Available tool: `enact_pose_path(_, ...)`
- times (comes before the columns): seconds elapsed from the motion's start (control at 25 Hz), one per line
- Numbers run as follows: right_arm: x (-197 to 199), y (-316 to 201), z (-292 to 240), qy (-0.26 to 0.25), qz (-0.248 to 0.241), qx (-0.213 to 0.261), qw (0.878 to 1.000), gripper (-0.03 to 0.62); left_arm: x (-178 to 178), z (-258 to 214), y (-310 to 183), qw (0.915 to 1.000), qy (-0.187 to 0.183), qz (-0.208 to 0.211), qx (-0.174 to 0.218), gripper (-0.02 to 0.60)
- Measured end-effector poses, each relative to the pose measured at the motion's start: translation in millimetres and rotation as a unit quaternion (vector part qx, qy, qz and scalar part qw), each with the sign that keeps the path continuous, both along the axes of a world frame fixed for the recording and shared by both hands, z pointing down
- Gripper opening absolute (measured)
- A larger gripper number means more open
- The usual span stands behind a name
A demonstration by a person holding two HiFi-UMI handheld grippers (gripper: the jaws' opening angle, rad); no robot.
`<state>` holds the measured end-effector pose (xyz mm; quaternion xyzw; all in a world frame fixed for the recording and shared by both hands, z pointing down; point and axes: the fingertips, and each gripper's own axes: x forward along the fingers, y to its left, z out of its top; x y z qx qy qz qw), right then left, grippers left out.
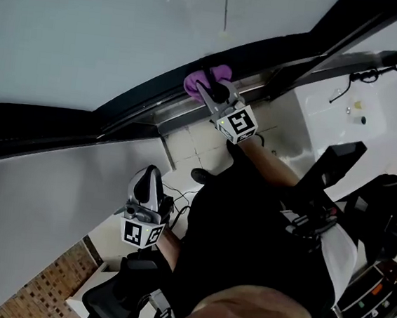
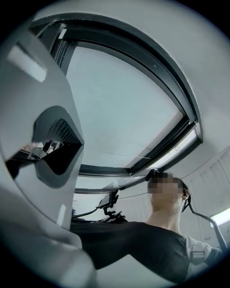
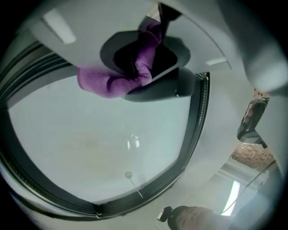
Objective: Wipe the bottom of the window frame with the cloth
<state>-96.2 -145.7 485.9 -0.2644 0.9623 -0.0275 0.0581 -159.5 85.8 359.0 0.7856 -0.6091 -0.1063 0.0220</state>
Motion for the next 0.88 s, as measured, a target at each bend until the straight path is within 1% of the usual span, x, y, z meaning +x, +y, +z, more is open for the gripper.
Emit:
enact_pose_path(0.12,0,6,-4,-0.002,-0.009,0.011,1.0,0.063,-3,-1,4,1.0,-0.003,-0.007,-0.003,0.003)
enact_pose_path(0.24,6,17,-6,0.003,-0.026,0.016,1.0,0.063,-3,-1,2,1.0,-0.006,-0.004,-0.005,0.003)
enact_pose_path(0.4,27,40,-7,0.04,-0.037,0.053,0.997,0.063,1,3,-8,0.9999,-0.005,0.014,-0.008,0.003)
enact_pose_path(0.48,38,51,-5,0.049,-0.05,0.056,0.996,0.063,3,6,-13,0.9997,-0.002,0.024,-0.009,0.003)
enact_pose_path(0.56,47,68,-8,0.041,-0.08,0.05,0.995,0.063,6,7,-19,0.9993,-0.001,0.034,-0.011,0.003)
enact_pose_path(0.68,65,108,-31,0.004,-0.15,0.031,0.988,0.063,13,4,-29,0.9988,-0.002,0.048,-0.01,0.003)
enact_pose_path(0.72,72,114,-38,-0.001,-0.16,0.023,0.987,0.063,14,3,-32,0.9987,-0.002,0.051,-0.008,0.003)
enact_pose_path(0.76,81,110,-45,-0.001,-0.153,0.018,0.988,0.063,14,2,-33,0.9986,-0.002,0.052,-0.007,0.003)
enact_pose_path(0.88,96,58,-68,0.007,-0.072,0.023,0.997,0.063,14,3,-33,0.9986,0.0,0.053,-0.006,0.003)
